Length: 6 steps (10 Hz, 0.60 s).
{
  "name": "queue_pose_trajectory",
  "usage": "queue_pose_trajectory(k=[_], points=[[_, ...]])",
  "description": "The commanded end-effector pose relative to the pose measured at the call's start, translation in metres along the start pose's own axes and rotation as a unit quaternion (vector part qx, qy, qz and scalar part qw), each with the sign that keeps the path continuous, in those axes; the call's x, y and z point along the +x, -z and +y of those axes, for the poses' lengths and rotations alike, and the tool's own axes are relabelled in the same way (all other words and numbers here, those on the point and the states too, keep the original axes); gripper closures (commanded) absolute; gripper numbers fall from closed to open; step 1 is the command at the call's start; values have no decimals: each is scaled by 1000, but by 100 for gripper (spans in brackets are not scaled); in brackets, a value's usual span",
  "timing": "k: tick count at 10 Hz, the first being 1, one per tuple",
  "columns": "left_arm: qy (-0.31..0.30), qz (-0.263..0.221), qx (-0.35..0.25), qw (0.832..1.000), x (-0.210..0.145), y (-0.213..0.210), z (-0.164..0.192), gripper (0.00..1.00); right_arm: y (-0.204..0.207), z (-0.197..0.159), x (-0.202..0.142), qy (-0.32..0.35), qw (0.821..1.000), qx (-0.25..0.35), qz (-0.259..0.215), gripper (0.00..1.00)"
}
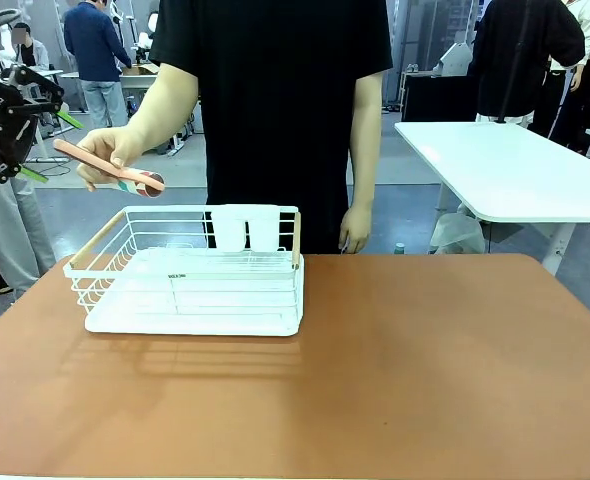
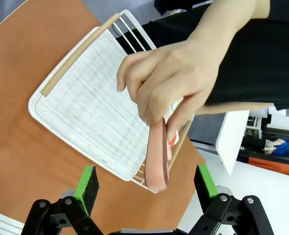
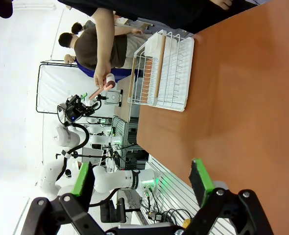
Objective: Clean the table.
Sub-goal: Pick up the Lint Roller when the human hands it over.
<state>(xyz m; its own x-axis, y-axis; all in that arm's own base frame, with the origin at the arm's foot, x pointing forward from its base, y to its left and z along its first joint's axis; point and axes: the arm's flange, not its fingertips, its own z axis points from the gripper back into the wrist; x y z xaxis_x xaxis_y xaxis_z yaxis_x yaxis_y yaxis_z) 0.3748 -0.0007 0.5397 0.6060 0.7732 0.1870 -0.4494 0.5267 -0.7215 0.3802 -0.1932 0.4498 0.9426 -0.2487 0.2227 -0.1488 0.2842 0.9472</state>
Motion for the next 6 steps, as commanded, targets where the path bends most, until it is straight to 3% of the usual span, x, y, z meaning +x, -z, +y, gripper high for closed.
queue_pose_trajectory(k=[1, 6], points=[[-24, -17, -2, 1000, 3, 18, -8, 0, 0, 2, 1, -12, 1000, 10, -2, 0], [-29, -17, 5, 999, 4, 31, -9, 0, 0, 2, 1, -12, 1000, 10, -2, 0]])
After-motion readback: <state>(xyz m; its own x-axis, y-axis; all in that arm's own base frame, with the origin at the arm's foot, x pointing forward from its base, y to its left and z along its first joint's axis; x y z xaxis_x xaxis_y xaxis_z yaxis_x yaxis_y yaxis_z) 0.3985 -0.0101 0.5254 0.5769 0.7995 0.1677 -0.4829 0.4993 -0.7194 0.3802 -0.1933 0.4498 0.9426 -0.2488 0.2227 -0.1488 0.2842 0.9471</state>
